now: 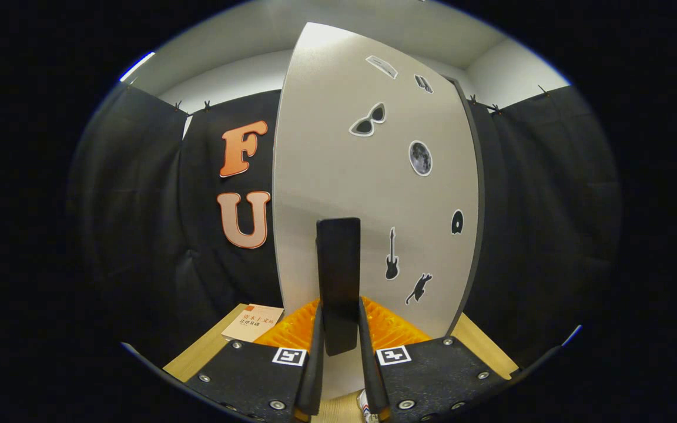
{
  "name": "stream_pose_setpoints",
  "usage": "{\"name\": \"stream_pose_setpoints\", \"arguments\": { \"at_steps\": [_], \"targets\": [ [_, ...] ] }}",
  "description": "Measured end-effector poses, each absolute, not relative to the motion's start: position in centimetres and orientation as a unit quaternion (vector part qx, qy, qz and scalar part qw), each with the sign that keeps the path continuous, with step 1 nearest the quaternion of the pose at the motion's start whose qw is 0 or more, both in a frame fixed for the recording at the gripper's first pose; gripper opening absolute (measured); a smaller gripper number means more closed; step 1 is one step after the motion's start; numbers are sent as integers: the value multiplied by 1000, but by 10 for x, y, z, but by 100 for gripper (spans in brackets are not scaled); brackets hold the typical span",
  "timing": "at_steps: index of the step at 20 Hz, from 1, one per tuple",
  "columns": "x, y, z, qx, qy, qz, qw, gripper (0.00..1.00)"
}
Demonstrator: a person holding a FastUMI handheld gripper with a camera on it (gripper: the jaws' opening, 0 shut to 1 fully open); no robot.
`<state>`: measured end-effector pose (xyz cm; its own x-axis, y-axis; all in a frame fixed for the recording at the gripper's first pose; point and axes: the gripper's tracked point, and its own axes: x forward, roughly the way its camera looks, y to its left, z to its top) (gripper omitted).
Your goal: Open the shoe cabinet door, grab the shoes and put them into the shoe cabinet, then close the shoe cabinet door.
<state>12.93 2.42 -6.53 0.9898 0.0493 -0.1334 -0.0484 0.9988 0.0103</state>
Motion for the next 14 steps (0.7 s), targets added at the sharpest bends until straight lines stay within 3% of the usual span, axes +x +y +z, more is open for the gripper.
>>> {"name": "stream_pose_setpoints", "arguments": {
  "at_steps": [14],
  "targets": [
    [53,-50,-59,0,64,-46,997,28]
  ]
}}
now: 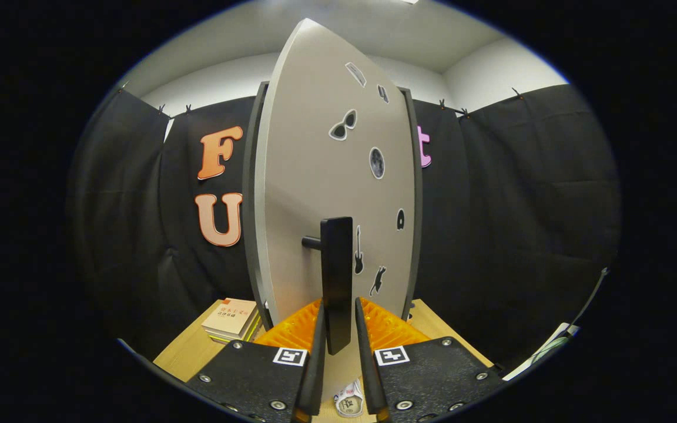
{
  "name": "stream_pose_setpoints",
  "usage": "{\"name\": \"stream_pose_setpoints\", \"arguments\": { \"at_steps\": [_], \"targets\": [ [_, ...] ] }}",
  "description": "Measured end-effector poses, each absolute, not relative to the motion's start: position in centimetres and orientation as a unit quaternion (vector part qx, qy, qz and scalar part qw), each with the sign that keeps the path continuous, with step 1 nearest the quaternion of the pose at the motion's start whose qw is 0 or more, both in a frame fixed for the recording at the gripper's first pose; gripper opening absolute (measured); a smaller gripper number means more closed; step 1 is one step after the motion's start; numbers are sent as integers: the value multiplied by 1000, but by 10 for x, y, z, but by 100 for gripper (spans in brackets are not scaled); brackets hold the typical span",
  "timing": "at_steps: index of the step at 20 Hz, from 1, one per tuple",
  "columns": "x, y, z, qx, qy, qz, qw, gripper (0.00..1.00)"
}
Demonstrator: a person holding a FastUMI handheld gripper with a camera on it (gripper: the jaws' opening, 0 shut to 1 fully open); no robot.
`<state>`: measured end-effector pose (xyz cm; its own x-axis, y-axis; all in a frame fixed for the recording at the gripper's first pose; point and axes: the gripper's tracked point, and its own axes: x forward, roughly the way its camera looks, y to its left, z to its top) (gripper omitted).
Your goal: Open the shoe cabinet door, grab the shoes and put them into the shoe cabinet, then close the shoe cabinet door.
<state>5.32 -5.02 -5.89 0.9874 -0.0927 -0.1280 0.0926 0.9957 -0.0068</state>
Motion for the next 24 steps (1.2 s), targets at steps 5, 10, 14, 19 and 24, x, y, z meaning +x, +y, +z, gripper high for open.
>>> {"name": "stream_pose_setpoints", "arguments": {
  "at_steps": [5,10,14,19,24],
  "targets": [
    [31,-85,-57,-4,65,-88,994,28],
    [11,-125,-53,9,60,-128,990,27],
    [5,-144,-51,8,58,-134,989,28],
    [-2,-170,-49,17,60,-152,986,28],
    [-13,-184,-48,21,61,-165,984,28]
  ]
}}
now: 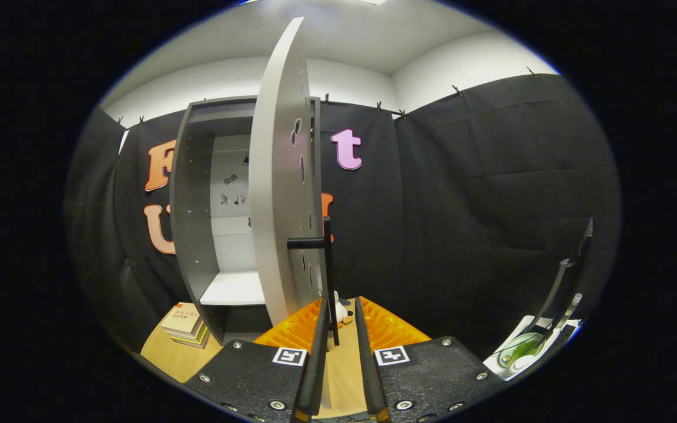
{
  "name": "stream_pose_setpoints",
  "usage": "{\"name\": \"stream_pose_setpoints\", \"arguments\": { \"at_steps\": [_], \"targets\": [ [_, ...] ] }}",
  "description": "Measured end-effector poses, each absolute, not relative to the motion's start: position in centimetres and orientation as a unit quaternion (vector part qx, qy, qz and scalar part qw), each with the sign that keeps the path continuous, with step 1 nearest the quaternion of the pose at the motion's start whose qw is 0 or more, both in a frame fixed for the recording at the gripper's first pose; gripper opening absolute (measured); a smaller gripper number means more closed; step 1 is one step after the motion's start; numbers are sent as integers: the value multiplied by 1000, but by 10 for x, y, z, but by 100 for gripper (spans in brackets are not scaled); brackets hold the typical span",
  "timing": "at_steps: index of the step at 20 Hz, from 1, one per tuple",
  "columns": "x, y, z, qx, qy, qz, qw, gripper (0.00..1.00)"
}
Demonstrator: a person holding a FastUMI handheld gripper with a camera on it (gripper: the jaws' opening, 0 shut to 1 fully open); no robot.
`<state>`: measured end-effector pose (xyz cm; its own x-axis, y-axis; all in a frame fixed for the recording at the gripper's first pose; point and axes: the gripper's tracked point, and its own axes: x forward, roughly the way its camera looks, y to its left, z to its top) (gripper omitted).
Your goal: Open the shoe cabinet door, grab the shoes and put them into the shoe cabinet, then close the shoe cabinet door.
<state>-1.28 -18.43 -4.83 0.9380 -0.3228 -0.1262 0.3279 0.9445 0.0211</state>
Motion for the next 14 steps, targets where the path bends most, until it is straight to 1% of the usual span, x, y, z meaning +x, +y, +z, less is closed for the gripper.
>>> {"name": "stream_pose_setpoints", "arguments": {
  "at_steps": [2,5,9,14],
  "targets": [
    [-15,-189,-48,15,63,-173,983,28],
    [-23,-200,-46,7,64,-185,981,25],
    [-35,-203,-44,-4,67,-198,978,24],
    [-49,-186,-29,-13,61,-188,980,24]
  ]
}}
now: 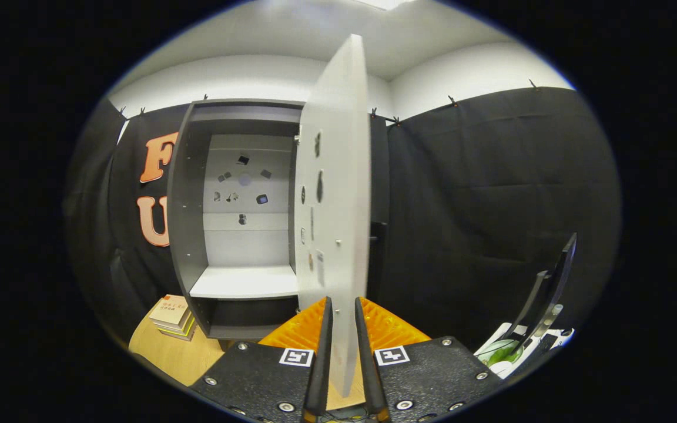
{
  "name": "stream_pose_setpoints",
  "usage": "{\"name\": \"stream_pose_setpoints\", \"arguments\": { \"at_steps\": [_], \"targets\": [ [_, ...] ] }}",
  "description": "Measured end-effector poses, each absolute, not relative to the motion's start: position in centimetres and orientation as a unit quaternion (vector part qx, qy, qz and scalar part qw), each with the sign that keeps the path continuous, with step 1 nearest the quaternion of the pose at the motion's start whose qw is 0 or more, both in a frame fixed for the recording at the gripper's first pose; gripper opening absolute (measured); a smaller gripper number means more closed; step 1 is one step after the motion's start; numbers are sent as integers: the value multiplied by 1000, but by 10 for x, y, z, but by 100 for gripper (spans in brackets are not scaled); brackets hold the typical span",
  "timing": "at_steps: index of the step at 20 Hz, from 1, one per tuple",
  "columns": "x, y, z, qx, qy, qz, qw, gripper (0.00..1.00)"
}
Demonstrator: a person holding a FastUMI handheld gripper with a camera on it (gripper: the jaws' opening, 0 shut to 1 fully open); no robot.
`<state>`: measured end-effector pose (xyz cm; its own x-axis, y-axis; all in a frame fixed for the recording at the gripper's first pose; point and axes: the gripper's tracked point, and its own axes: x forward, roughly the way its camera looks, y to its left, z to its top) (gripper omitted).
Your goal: Open the shoe cabinet door, grab the shoes and put them into the shoe cabinet, then close the shoe cabinet door.
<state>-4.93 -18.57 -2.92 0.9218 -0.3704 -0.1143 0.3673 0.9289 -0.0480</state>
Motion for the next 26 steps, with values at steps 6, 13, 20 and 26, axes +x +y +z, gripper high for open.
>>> {"name": "stream_pose_setpoints", "arguments": {
  "at_steps": [6,13,20,26],
  "targets": [
    [-44,-145,-16,-10,50,-152,987,24],
    [-25,-89,-15,-8,48,-99,994,24],
    [-15,-54,-41,-5,76,-56,996,30],
    [-8,-33,-95,0,128,-24,991,30]
  ]
}}
